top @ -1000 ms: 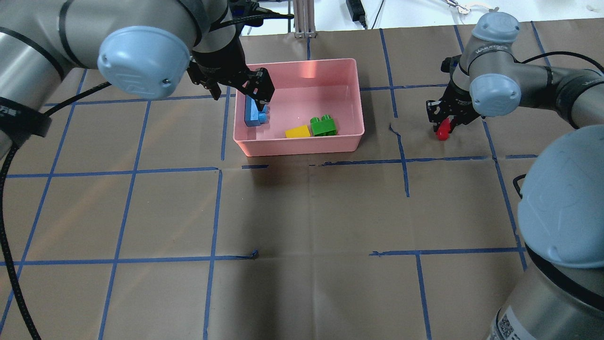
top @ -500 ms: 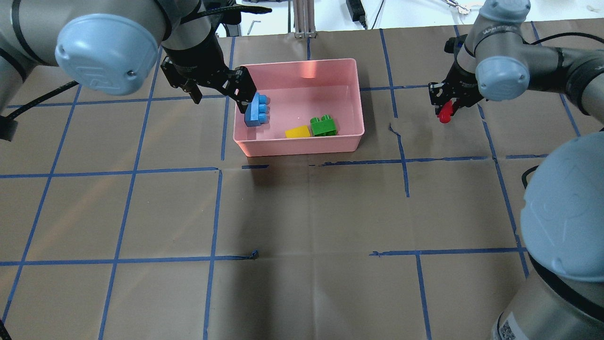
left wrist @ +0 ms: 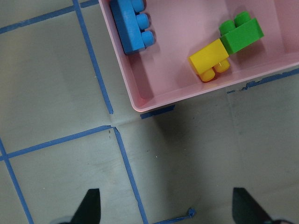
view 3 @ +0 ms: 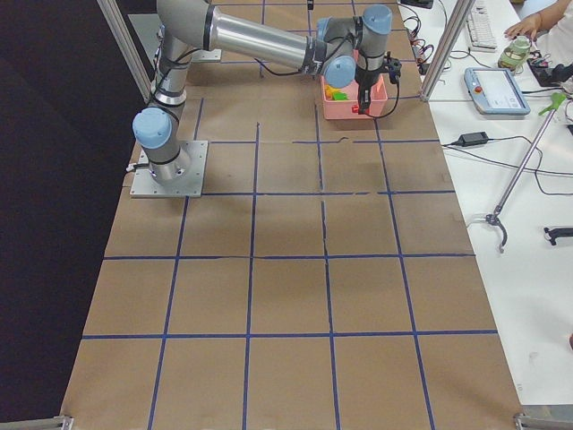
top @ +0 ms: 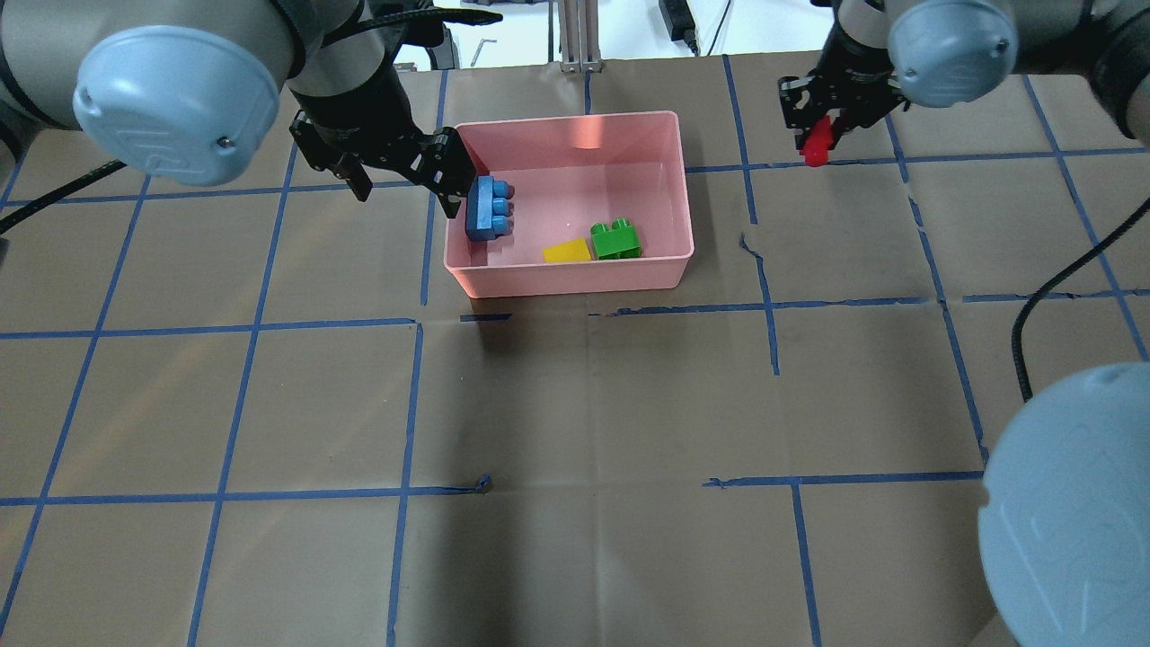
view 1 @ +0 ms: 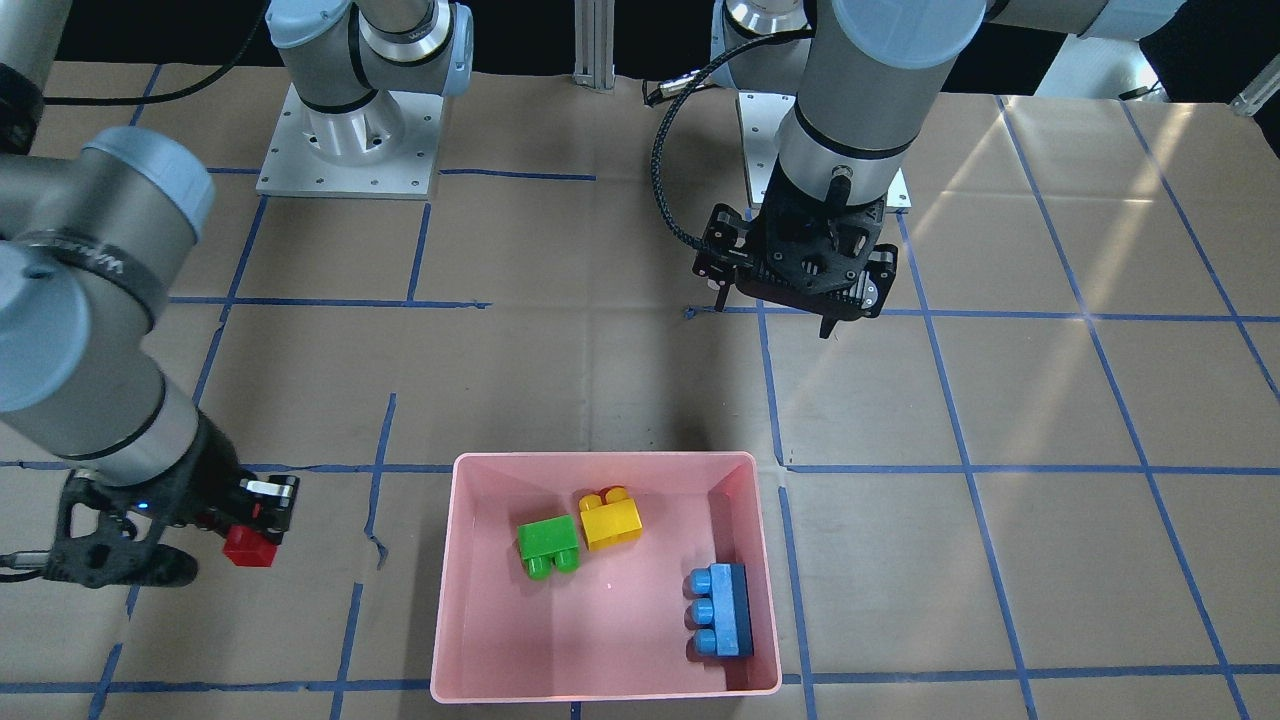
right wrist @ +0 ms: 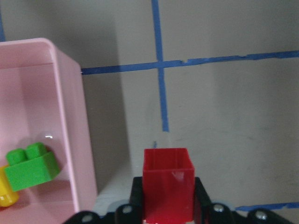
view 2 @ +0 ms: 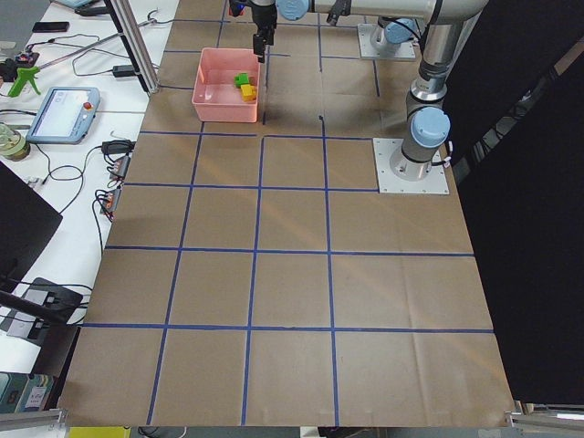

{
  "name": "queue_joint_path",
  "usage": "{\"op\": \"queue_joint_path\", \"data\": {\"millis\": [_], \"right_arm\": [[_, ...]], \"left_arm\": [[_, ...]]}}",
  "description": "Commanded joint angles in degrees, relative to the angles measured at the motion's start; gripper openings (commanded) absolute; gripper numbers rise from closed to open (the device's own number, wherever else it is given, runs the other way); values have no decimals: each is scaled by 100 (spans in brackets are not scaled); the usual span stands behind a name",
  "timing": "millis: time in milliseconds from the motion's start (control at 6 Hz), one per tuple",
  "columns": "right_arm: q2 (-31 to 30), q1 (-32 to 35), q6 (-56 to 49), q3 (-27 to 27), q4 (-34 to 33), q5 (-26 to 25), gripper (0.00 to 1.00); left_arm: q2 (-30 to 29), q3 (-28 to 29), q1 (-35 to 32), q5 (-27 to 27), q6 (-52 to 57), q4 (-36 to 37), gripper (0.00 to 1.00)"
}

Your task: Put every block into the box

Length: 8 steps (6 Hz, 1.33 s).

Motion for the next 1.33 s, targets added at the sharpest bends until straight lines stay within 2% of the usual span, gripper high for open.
{"op": "queue_joint_path", "data": {"millis": [0,333,500,667,833,1167], "right_arm": [[97,932,1390,-11,-33,7,17],[657,1147,1529,7,-69,7,18],[739,1156,1538,24,-165,16,39],[722,1156,1538,24,-174,7,90],[635,1156,1538,-37,-174,16,99],[-4,1069,1442,-125,279,7,100]], "left_arm": [[2,-6,0,10,-13,0,99],[2,-6,0,18,-22,0,99],[2,-6,0,18,-22,0,99],[2,-6,0,27,-40,0,99],[2,-6,0,27,-40,0,99],[2,-6,0,27,-40,8,99]]}}
